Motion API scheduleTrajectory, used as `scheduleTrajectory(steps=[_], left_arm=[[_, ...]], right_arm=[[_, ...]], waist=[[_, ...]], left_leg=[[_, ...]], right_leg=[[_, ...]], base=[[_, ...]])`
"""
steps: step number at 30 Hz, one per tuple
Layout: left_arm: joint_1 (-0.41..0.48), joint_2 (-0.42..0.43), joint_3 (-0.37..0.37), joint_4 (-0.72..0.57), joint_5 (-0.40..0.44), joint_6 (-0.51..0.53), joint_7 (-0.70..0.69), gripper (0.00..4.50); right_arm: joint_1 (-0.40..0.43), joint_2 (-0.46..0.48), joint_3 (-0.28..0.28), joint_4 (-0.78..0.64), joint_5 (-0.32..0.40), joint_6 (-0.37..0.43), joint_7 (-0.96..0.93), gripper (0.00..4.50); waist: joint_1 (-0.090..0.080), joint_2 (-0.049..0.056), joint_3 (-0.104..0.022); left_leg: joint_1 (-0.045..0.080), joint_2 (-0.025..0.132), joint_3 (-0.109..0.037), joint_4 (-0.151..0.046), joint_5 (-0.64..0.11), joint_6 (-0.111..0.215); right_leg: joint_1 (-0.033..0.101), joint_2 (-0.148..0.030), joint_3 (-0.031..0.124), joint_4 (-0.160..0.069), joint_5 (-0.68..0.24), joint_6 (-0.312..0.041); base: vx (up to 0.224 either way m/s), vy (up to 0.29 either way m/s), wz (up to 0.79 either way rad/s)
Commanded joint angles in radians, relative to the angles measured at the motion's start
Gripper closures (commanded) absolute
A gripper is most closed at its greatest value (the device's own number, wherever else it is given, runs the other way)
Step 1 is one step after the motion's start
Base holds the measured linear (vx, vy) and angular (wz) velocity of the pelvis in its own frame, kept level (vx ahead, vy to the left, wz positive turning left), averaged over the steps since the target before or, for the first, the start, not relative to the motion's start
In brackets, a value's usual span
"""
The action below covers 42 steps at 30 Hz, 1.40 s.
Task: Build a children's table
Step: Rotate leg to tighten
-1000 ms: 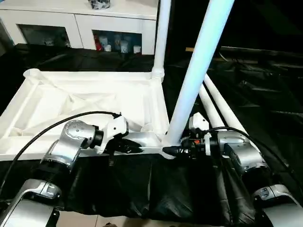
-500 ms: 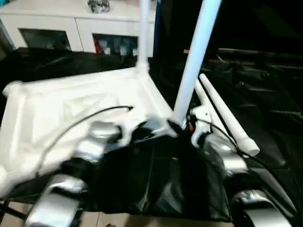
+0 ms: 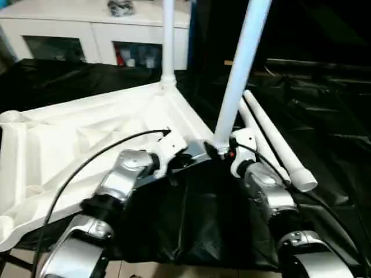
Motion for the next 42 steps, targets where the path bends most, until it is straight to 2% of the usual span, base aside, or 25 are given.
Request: scheduleTrajectory(steps=[1,4,6,7,9,12,15,16,24,27,28,30,31,32,33,35,36,37,38,39,41,42], left_arm=[[0.035,0.037,-0.012,-0.024,-0.046,-0.046,-0.124,4.5],[0.042,0.061,-0.01,-0.035,-0.058,-0.05,-0.17,4.5],[0.055,0.107,-0.015,-0.059,-0.082,-0.057,-0.257,4.5],[0.06,0.125,-0.017,-0.069,-0.093,-0.053,-0.292,4.5],[0.061,0.15,-0.024,-0.067,-0.089,-0.065,-0.321,4.5],[0.061,0.179,-0.039,-0.058,-0.079,-0.084,-0.346,4.5],[0.058,0.184,-0.041,-0.051,-0.078,-0.089,-0.357,4.5],[0.057,0.188,-0.041,-0.048,-0.082,-0.09,-0.371,4.5],[0.049,0.183,-0.041,-0.042,-0.103,-0.084,-0.375,4.5],[0.044,0.156,-0.031,-0.041,-0.096,-0.062,-0.312,4.5],[0.038,0.137,-0.027,-0.036,-0.084,-0.042,-0.264,4.5],[0.033,0.125,-0.025,-0.032,-0.076,-0.029,-0.232,4.5],[0.013,0.074,-0.018,-0.021,-0.059,0.019,-0.129,4.5],[0.013,0.074,-0.018,-0.021,-0.059,0.019,-0.129,4.5],[0.005,0.049,-0.018,-0.02,-0.054,0.034,-0.093,4.5],[-0.029,-0.052,-0.016,0.001,-0.041,0.092,0.035,4.5],[-0.036,-0.072,-0.016,0.008,-0.04,0.101,0.057,4.5],[-0.061,-0.131,-0.015,0.04,-0.029,0.113,0.136,4.5],[-0.07,-0.157,-0.018,0.055,-0.024,0.12,0.165,4.5],[-0.075,-0.173,-0.019,0.063,-0.021,0.126,0.181,4.5],[-0.086,-0.193,-0.03,0.086,0.0,0.12,0.224,4.5],[-0.086,-0.193,-0.03,0.086,0.0,0.12,0.224,4.5]], right_arm=[[0.002,-0.032,0.035,-0.022,0.006,-0.003,0.133,0.07],[-0.001,-0.059,0.046,-0.03,0.004,0.0,0.197,0.03],[-0.008,-0.104,0.063,-0.04,0.019,0.004,0.319,0.03],[-0.013,-0.12,0.068,-0.04,0.023,0.002,0.362,0.03],[-0.023,-0.144,0.083,-0.037,0.027,0.012,0.443,0.03],[-0.039,-0.171,0.116,-0.031,0.026,0.036,0.542,0.03],[-0.047,-0.175,0.128,-0.024,0.017,0.041,0.568,0.39],[-0.054,-0.175,0.132,-0.019,0.018,0.045,0.585,0.42],[-0.044,-0.149,0.116,-0.03,0.054,0.058,0.602,1.09],[-0.017,-0.117,0.091,-0.036,0.058,0.041,0.529,1.16],[-0.008,-0.099,0.08,-0.032,0.049,0.037,0.463,1.41],[-0.003,-0.088,0.073,-0.029,0.043,0.036,0.42,1.49],[0.012,-0.054,0.059,-0.014,0.017,0.024,0.281,1.54],[0.012,-0.054,0.059,-0.014,0.017,0.024,0.281,1.6],[0.016,-0.037,0.05,-0.004,0.009,0.02,0.212,1.68],[0.014,0.034,-0.005,0.033,0.021,0.041,-0.007,1.74],[0.013,0.047,-0.014,0.041,0.024,0.044,-0.044,1.75],[0.008,0.089,-0.028,0.059,0.028,0.044,-0.135,1.76],[0.006,0.113,-0.03,0.062,0.025,0.041,-0.173,1.76],[0.004,0.128,-0.031,0.064,0.023,0.039,-0.196,1.77],[0.0,0.159,-0.016,0.061,0.001,0.029,-0.23,1.77],[0.0,0.159,-0.016,0.061,0.001,0.029,-0.23,1.77]], waist=[[0.005,-0.007,-0.055],[0.008,-0.005,-0.057],[0.011,-0.008,-0.059],[0.017,-0.004,-0.059],[0.017,-0.004,-0.057],[0.019,-0.007,-0.055],[0.02,-0.008,-0.055],[0.019,-0.012,-0.055],[0.02,-0.012,-0.056],[0.022,-0.01,-0.056],[0.022,-0.01,-0.054],[0.022,-0.01,-0.052],[0.022,-0.011,-0.051],[0.021,-0.012,-0.049],[0.021,-0.021,-0.049],[0.021,-0.014,-0.045],[0.019,-0.015,-0.044],[0.021,-0.014,-0.046],[0.025,-0.009,-0.046],[0.024,-0.013,-0.046],[0.024,-0.011,-0.048],[0.024,-0.011,-0.048]], left_leg=[[-0.004,0.037,-0.016,-0.053,-0.213,0.081],[-0.003,0.041,-0.014,-0.051,-0.152,0.094],[-0.004,0.044,-0.011,-0.049,-0.133,0.102],[-0.002,0.046,-0.008,-0.046,-0.129,0.112],[-0.003,0.047,-0.008,-0.046,-0.137,0.112],[-0.002,0.047,-0.008,-0.048,-0.171,0.092],[0.0,0.048,-0.008,-0.047,-0.175,0.076],[-0.001,0.047,-0.008,-0.047,-0.171,0.07],[0.0,0.047,-0.008,-0.045,-0.155,0.073],[0.002,0.048,-0.008,-0.046,-0.156,0.066],[0.004,0.049,-0.007,-0.048,-0.162,0.059],[0.007,0.049,-0.007,-0.049,-0.179,0.048],[0.009,0.048,-0.009,-0.051,-0.193,0.035],[0.011,0.046,-0.01,-0.052,-0.211,0.024],[0.01,0.044,-0.011,-0.052,-0.216,0.022],[0.016,0.043,-0.011,-0.054,-0.237,0.009],[0.017,0.042,-0.01,-0.053,-0.243,0.004],[0.017,0.041,-0.012,-0.053,-0.247,-0.002],[0.021,0.041,-0.013,-0.054,-0.255,0.0],[0.021,0.04,-0.011,-0.053,-0.26,0.003],[0.008,0.036,-0.015,-0.055,-0.255,0.018],[0.008,0.036,-0.015,-0.055,-0.255,0.018]], right_leg=[[0.046,-0.069,0.048,-0.076,-0.253,-0.202],[0.048,-0.064,0.046,-0.06,-0.137,-0.238],[0.051,-0.061,0.044,-0.051,-0.088,-0.257],[0.051,-0.06,0.043,-0.047,-0.062,-0.271],[0.05,-0.06,0.042,-0.047,-0.068,-0.274],[0.05,-0.062,0.043,-0.052,-0.122,-0.267],[0.048,-0.064,0.045,-0.053,-0.143,-0.262],[0.049,-0.064,0.045,-0.051,-0.139,-0.26],[0.05,-0.064,0.045,-0.048,-0.123,-0.267],[0.048,-0.064,0.045,-0.048,-0.122,-0.268],[0.046,-0.064,0.046,-0.05,-0.132,-0.265],[0.043,-0.065,0.048,-0.054,-0.16,-0.26],[0.041,-0.068,0.05,-0.058,-0.193,-0.25],[0.039,-0.067,0.05,-0.063,-0.234,-0.238],[0.041,-0.067,0.049,-0.066,-0.255,-0.229],[0.033,-0.069,0.051,-0.076,-0.324,-0.202],[0.031,-0.068,0.052,-0.078,-0.34,-0.196],[0.034,-0.069,0.051,-0.081,-0.352,-0.186],[0.03,-0.069,0.05,-0.084,-0.361,-0.179],[0.029,-0.067,0.051,-0.086,-0.36,-0.177],[0.039,-0.068,0.048,-0.084,-0.352,-0.165],[0.039,-0.068,0.048,-0.084,-0.352,-0.165]], base=[[0.0,0.0,0.0],[0.0,0.0,0.0],[0.0,0.0,0.0],[0.0,0.0,0.0],[0.0,0.0,0.0],[0.0,0.0,0.0],[0.0,0.0,0.0],[0.0,0.0,0.0],[0.0,0.0,0.0],[0.0,0.0,0.0],[0.0,0.0,0.0],[0.0,0.0,0.0],[0.0,0.0,0.0],[0.0,0.0,0.0],[0.0,0.0,0.0],[0.0,0.0,0.0],[0.0,0.0,0.0],[0.0,0.0,0.0],[0.0,0.0,0.0],[0.0,0.0,0.0],[0.0,0.0,0.0],[0.0,0.0,0.0]])
